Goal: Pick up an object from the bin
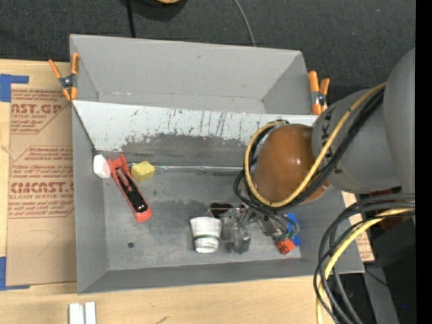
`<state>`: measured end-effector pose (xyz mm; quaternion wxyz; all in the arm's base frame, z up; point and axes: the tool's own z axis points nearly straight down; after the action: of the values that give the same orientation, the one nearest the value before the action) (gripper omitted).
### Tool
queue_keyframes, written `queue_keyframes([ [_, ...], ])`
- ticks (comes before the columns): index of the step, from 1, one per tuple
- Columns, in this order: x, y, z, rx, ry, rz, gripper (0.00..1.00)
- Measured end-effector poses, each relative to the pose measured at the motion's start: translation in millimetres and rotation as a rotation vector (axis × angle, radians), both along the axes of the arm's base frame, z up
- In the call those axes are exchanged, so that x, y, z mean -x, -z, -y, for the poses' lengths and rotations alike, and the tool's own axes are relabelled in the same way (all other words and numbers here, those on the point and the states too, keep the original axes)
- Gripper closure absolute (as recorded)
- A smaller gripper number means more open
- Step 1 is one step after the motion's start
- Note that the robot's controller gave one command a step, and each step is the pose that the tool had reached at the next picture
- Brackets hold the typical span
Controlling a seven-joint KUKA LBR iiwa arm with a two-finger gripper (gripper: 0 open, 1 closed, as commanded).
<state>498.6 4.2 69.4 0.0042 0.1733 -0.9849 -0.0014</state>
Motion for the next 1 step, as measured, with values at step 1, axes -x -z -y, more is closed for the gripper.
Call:
queue_keyframes([
  [1, 0.0, 0.0, 0.0, 0.0, 0.001, 0.0, 1.0],
])
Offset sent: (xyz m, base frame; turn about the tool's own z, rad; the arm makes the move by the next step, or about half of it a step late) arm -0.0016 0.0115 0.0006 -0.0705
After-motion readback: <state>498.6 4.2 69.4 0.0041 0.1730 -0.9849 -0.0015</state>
